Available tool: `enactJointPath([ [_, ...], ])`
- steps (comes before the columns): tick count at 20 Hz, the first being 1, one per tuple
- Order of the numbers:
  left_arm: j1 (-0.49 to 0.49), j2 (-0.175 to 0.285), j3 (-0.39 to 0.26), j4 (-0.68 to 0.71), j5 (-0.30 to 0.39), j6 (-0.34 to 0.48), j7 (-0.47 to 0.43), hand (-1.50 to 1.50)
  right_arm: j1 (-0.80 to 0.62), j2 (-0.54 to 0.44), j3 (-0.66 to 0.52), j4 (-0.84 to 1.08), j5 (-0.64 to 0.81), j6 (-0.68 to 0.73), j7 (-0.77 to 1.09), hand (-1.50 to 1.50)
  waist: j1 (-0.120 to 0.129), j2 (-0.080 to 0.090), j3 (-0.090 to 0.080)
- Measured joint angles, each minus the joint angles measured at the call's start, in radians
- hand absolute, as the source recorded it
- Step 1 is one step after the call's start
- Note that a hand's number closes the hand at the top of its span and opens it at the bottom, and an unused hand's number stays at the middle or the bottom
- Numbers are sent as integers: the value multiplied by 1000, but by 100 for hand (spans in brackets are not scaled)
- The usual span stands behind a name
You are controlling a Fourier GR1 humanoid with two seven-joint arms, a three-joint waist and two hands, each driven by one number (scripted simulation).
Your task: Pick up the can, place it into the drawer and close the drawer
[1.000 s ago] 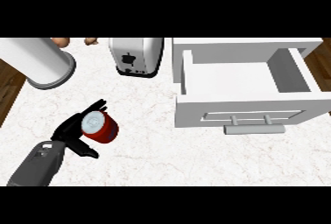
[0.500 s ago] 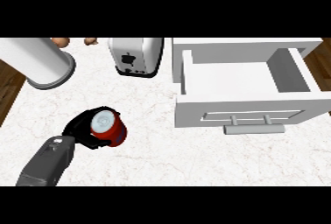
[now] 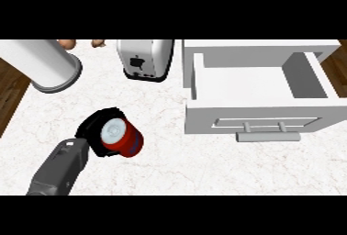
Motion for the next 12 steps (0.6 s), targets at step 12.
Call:
enactJointPath([
  [12,59,-150,153,-236,192,442,-25,150,33,7,-36,-3,-20,2,-15,-150,28,-12,3],
])
